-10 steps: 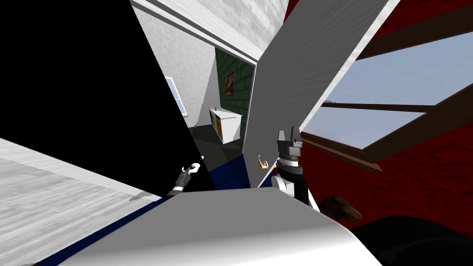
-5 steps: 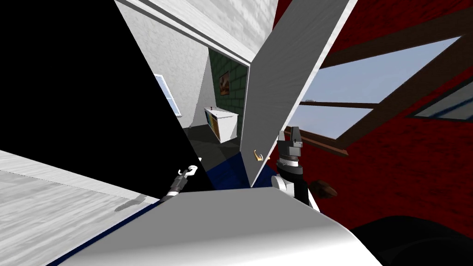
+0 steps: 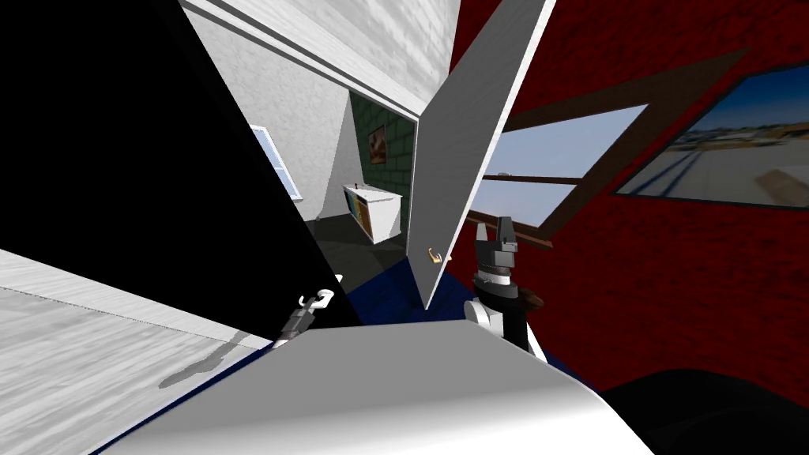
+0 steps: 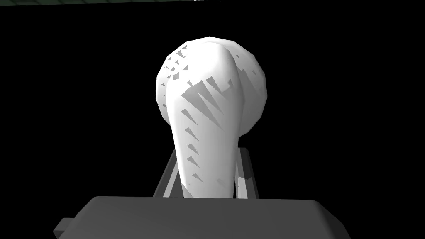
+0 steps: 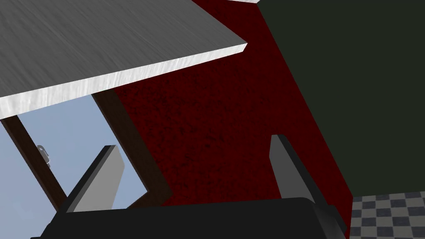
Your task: Pull the door open
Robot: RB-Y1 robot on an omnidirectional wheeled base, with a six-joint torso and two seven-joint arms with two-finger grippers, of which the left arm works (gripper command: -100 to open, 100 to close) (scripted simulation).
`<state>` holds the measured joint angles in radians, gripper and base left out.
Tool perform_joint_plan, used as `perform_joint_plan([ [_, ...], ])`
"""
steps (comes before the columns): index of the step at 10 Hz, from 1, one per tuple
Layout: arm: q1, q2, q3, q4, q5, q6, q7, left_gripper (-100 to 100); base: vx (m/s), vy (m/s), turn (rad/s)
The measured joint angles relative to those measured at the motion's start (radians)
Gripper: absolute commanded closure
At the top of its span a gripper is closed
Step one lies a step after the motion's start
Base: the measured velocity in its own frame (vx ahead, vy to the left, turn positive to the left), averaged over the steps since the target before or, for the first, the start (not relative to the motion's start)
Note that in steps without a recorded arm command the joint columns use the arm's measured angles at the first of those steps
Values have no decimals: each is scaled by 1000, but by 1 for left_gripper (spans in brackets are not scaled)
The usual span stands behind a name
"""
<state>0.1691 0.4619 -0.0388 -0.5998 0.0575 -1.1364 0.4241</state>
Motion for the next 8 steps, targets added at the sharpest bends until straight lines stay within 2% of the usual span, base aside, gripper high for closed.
perform_joint_plan([
  [1, 3, 6, -3, 10, -1, -16, 7, 100, -59, 21, -20],
  [3, 12, 11, -3, 11, -1, -23, 10, 100, -174, 69, -198],
  [4, 10, 13, -5, 25, -2, -42, 14, 100, -225, 85, -191],
  [5, 21, 16, -7, 16, -3, -51, 16, 100, -203, 45, -168],
  [7, 34, 21, -11, 30, -5, -79, 21, 100, -212, 64, -153],
  [8, 35, 22, -15, 50, -8, -99, 23, 100, -191, 79, -186],
])
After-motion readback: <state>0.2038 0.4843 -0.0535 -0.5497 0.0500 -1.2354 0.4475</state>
